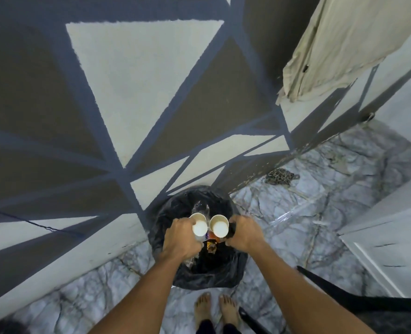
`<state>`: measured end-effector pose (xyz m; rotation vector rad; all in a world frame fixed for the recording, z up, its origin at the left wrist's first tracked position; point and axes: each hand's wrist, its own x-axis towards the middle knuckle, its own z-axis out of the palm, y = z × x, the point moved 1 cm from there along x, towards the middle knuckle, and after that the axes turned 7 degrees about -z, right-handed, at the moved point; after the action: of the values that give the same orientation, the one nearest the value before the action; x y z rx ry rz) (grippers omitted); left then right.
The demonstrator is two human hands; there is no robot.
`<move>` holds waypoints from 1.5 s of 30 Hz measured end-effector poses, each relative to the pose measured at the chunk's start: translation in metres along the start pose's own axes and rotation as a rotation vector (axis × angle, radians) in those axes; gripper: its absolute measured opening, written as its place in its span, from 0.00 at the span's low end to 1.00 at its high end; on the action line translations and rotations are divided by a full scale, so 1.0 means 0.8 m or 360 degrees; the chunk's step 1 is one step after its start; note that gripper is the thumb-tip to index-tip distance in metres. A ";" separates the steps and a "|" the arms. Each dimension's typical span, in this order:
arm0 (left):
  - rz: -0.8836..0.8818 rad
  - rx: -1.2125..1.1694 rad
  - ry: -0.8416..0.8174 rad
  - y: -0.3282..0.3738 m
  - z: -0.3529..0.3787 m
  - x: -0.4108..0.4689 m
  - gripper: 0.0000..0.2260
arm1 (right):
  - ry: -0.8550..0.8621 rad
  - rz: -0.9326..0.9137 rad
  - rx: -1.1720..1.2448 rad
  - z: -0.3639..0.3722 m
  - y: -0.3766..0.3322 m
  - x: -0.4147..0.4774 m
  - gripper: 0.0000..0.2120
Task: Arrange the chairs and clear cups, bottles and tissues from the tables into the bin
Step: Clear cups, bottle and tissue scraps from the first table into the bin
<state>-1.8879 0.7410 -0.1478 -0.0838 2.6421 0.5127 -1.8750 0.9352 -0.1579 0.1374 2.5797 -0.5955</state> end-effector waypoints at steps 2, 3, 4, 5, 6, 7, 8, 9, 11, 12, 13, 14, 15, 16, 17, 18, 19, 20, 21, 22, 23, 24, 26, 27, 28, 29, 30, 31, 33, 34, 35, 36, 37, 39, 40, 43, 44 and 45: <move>0.0023 0.0029 -0.0063 -0.006 0.005 -0.001 0.17 | -0.0077 0.0062 -0.0007 0.008 0.006 -0.005 0.25; 0.0040 0.0054 -0.0089 -0.008 0.007 -0.002 0.15 | -0.0084 0.0090 0.0005 0.010 0.009 -0.009 0.24; 0.0062 0.0079 -0.0102 -0.007 0.008 -0.002 0.14 | -0.0075 0.0112 0.0022 0.012 0.012 -0.013 0.24; 0.0079 0.0094 -0.0107 -0.006 0.009 -0.002 0.12 | -0.0054 0.0124 0.0046 0.013 0.014 -0.016 0.24; 0.0083 0.0106 -0.0118 -0.004 0.011 -0.003 0.10 | -0.0026 0.0132 0.0073 0.014 0.016 -0.020 0.23; 0.0085 0.0107 -0.0125 -0.002 0.012 -0.004 0.09 | -0.0001 0.0144 0.0097 0.015 0.018 -0.025 0.22; 0.0097 0.0103 -0.0130 0.003 0.012 -0.006 0.09 | 0.0021 0.0158 0.0117 0.015 0.020 -0.031 0.21; 0.0114 0.0098 -0.0143 0.008 0.014 -0.009 0.10 | 0.0041 0.0174 0.0138 0.015 0.022 -0.037 0.18; 0.0158 0.0100 -0.0171 0.022 0.019 -0.017 0.13 | 0.0108 0.0193 0.0188 0.015 0.028 -0.053 0.15; 0.0193 0.0103 -0.0166 0.030 0.021 -0.022 0.14 | 0.0147 0.0194 0.0210 0.013 0.031 -0.062 0.15; 0.0242 0.0106 -0.0152 0.041 0.024 -0.027 0.13 | 0.0186 0.0194 0.0227 0.010 0.036 -0.072 0.15; 0.0305 0.0097 -0.0144 0.054 0.025 -0.033 0.14 | 0.0230 0.0196 0.0241 0.005 0.041 -0.083 0.16; 0.0376 0.0079 -0.0141 0.071 0.026 -0.039 0.15 | 0.0278 0.0207 0.0259 -0.003 0.047 -0.095 0.17; 0.0440 0.0054 -0.0141 0.089 0.026 -0.047 0.16 | 0.0334 0.0218 0.0280 -0.014 0.055 -0.109 0.19; 0.0504 0.0035 -0.0133 0.111 0.025 -0.055 0.16 | 0.0399 0.0235 0.0295 -0.027 0.065 -0.123 0.20; 0.0580 0.0024 -0.0110 0.136 0.023 -0.065 0.17 | 0.0477 0.0258 0.0299 -0.042 0.077 -0.140 0.21; 0.0669 0.0021 -0.0081 0.163 0.023 -0.076 0.18 | 0.0565 0.0286 0.0301 -0.058 0.091 -0.160 0.21; 0.0755 0.0007 -0.0065 0.191 0.022 -0.090 0.19 | 0.0659 0.0314 0.0306 -0.074 0.105 -0.183 0.21; 0.0829 -0.0009 -0.0059 0.221 0.021 -0.108 0.20 | 0.0756 0.0341 0.0326 -0.089 0.120 -0.208 0.21; 0.0900 -0.0017 -0.0050 0.250 0.022 -0.129 0.20 | 0.0855 0.0364 0.0353 -0.101 0.135 -0.235 0.21; 0.0989 -0.0017 -0.0036 0.278 0.026 -0.151 0.20 | 0.0945 0.0391 0.0377 -0.110 0.151 -0.265 0.21; 0.1095 -0.0014 -0.0025 0.305 0.032 -0.177 0.18 | 0.1035 0.0412 0.0380 -0.115 0.167 -0.296 0.21; 0.1280 -0.0010 -0.0025 0.350 0.053 -0.234 0.18 | 0.1154 0.0470 0.0379 -0.112 0.202 -0.362 0.21; 0.1346 -0.0004 -0.0047 0.369 0.068 -0.264 0.19 | 0.1191 0.0510 0.0397 -0.106 0.220 -0.398 0.20; 0.1394 0.0009 -0.0071 0.382 0.082 -0.290 0.19 | 0.1229 0.0539 0.0412 -0.100 0.235 -0.429 0.19; 0.1450 0.0038 -0.0097 0.394 0.102 -0.319 0.20 | 0.1263 0.0586 0.0423 -0.091 0.252 -0.466 0.19; 0.1509 0.0065 -0.0141 0.406 0.126 -0.351 0.21 | 0.1299 0.0642 0.0429 -0.079 0.271 -0.507 0.19; 0.1570 0.0083 -0.0198 0.414 0.148 -0.380 0.22 | 0.1325 0.0704 0.0449 -0.066 0.287 -0.542 0.19; 0.1700 0.0134 -0.0311 0.431 0.195 -0.441 0.23 | 0.1376 0.0836 0.0486 -0.036 0.320 -0.613 0.21; 0.1739 0.0168 -0.0365 0.438 0.217 -0.470 0.22 | 0.1394 0.0895 0.0499 -0.021 0.335 -0.645 0.21; 0.1781 0.0199 -0.0422 0.446 0.238 -0.500 0.21 | 0.1403 0.0958 0.0528 -0.005 0.350 -0.677 0.21; 0.1834 0.0238 -0.0477 0.453 0.261 -0.529 0.20 | 0.1426 0.1025 0.0561 0.009 0.364 -0.708 0.20; 0.1881 0.0274 -0.0529 0.458 0.281 -0.552 0.21 | 0.1455 0.1089 0.0609 0.021 0.374 -0.735 0.18; 0.2003 0.0371 -0.0630 0.473 0.321 -0.606 0.22 | 0.1543 0.1233 0.0672 0.047 0.396 -0.793 0.16; 0.2059 0.0408 -0.0673 0.481 0.338 -0.628 0.23 | 0.1566 0.1284 0.0679 0.059 0.406 -0.817 0.15; 0.2231 0.0473 -0.0817 0.510 0.390 -0.694 0.22 | 0.1598 0.1490 0.0720 0.094 0.436 -0.886 0.19; 0.2281 0.0490 -0.0847 0.519 0.404 -0.714 0.22 | 0.1625 0.1571 0.0730 0.103 0.444 -0.906 0.20; 0.2343 0.0493 -0.0868 0.528 0.418 -0.733 0.22 | 0.1656 0.1654 0.0756 0.112 0.453 -0.927 0.20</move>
<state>-1.2819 1.2426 -0.0255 1.8499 1.7720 0.4060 -1.1127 1.2301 -0.0126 2.2536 2.5600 -0.7862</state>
